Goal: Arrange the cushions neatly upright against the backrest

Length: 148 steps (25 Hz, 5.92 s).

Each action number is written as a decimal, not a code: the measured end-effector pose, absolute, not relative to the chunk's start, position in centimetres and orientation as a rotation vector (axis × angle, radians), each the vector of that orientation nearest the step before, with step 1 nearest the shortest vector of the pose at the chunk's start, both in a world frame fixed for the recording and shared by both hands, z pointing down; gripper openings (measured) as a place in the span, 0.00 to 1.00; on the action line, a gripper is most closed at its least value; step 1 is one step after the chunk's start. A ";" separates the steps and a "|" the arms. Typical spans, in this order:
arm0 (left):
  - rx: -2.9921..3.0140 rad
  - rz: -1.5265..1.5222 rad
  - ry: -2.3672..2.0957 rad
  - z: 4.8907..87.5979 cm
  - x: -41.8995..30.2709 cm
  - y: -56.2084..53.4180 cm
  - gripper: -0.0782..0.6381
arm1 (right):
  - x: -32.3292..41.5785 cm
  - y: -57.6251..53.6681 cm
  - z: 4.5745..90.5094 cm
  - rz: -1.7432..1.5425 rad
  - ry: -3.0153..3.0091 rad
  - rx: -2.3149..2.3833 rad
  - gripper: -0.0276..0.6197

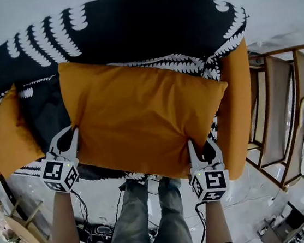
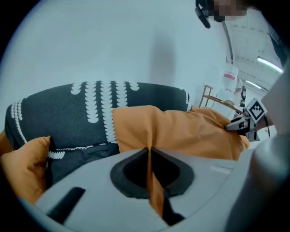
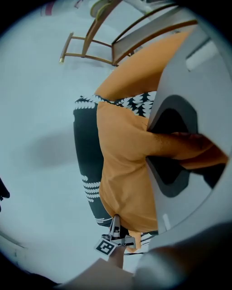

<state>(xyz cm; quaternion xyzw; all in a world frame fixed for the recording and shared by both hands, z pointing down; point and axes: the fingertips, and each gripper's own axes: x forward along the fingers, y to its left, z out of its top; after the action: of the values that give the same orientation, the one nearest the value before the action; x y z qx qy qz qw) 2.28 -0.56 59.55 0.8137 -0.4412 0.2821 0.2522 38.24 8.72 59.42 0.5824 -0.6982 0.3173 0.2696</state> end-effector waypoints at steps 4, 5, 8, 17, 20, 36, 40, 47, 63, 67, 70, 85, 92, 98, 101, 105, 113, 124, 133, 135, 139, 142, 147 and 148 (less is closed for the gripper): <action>2.268 0.663 -1.254 55.5 2.2 -1.5 0.12 | 38.5 6.7 55.1 0.743 -1.925 1.620 0.29; 2.278 0.649 -1.261 54.6 2.1 -1.9 0.12 | 38.4 6.2 54.1 0.721 -1.930 1.627 0.29; 2.319 0.607 -1.285 51.7 1.7 -3.4 0.12 | 38.0 4.4 51.3 0.656 -1.958 1.648 0.29; 2.398 0.480 -1.373 45.5 2.1 -7.5 0.12 | 38.9 -2.6 45.2 0.454 -2.054 1.679 0.29; 2.394 0.472 -1.394 45.3 2.4 -8.9 0.12 | 39.4 -5.1 45.2 0.425 -2.073 1.673 0.29; 2.184 0.540 -1.424 54.2 5.2 -12.6 0.13 | 43.2 -12.1 55.3 0.576 -2.065 1.560 0.31; 2.147 0.572 -1.436 56.8 5.5 -12.7 0.13 | 43.7 -12.8 58.3 0.613 -2.064 1.548 0.31; 2.102 0.560 -1.482 58.0 4.9 -13.5 0.15 | 43.6 -13.3 59.4 0.646 -2.116 1.531 0.34; 2.002 0.478 -1.646 54.3 0.7 -10.3 0.25 | 42.0 -9.3 53.8 0.580 -2.171 1.507 0.37; 1.951 0.421 -1.723 51.8 -2.7 -8.1 0.22 | 37.6 -8.2 51.6 0.568 -2.236 1.403 0.37; 1.913 0.392 -1.782 49.9 -5.5 -5.9 0.19 | 33.3 -8.7 50.2 0.540 -2.298 1.318 0.35; 1.479 0.183 -2.207 40.4 -20.6 17.4 0.10 | 5.6 -2.6 40.9 0.321 -2.655 0.718 0.06; 1.280 0.034 -2.367 35.9 -25.8 31.8 0.10 | -6.6 8.6 36.0 0.236 -2.726 0.393 0.06; 1.106 -0.038 -2.507 30.7 -28.6 44.7 0.10 | -14.8 20.0 31.6 0.162 -2.751 0.127 0.06; 1.008 -0.105 -2.571 28.7 -30.0 50.8 0.10 | -18.4 25.2 29.6 0.126 -2.766 0.029 0.06; 0.919 -0.156 -2.620 27.2 -31.1 57.9 0.10 | -22.4 31.7 27.2 0.074 -2.797 -0.068 0.06; 0.770 -0.266 -2.728 23.2 -31.7 68.7 0.10 | -27.6 41.4 22.7 0.025 -2.841 -0.226 0.06; 0.739 -0.307 -2.782 21.1 -33.5 73.0 0.10 | -32.8 46.4 18.9 -0.035 -2.908 -0.330 0.06; 0.770 -0.287 -2.790 22.1 -41.9 70.5 0.10 | -41.0 43.7 20.6 0.004 -2.938 -0.301 0.06; 0.779 -0.265 -2.778 22.2 -45.2 69.3 0.10 | -44.1 42.3 21.1 0.018 -2.932 -0.285 0.06; 0.787 -0.228 -2.741 21.3 -52.8 66.4 0.10 | -51.3 39.2 20.9 0.085 -2.911 -0.272 0.06; 0.795 -0.204 -2.734 20.6 -58.3 64.1 0.10 | -56.9 36.4 21.0 0.161 -2.904 -0.244 0.06; 0.861 -0.197 -2.702 19.7 -64.9 59.6 0.10 | -62.5 32.0 19.9 0.258 -2.921 -0.170 0.06; 0.890 -0.193 -2.687 19.8 -65.6 58.5 0.10 | -62.7 31.1 20.0 0.268 -2.920 -0.146 0.06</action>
<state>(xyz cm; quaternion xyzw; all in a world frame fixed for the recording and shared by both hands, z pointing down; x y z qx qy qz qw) -65.58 58.54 19.80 0.3100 -0.9361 -0.0673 0.1517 -62.68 31.06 20.03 -0.0495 -0.9893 0.0909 0.1029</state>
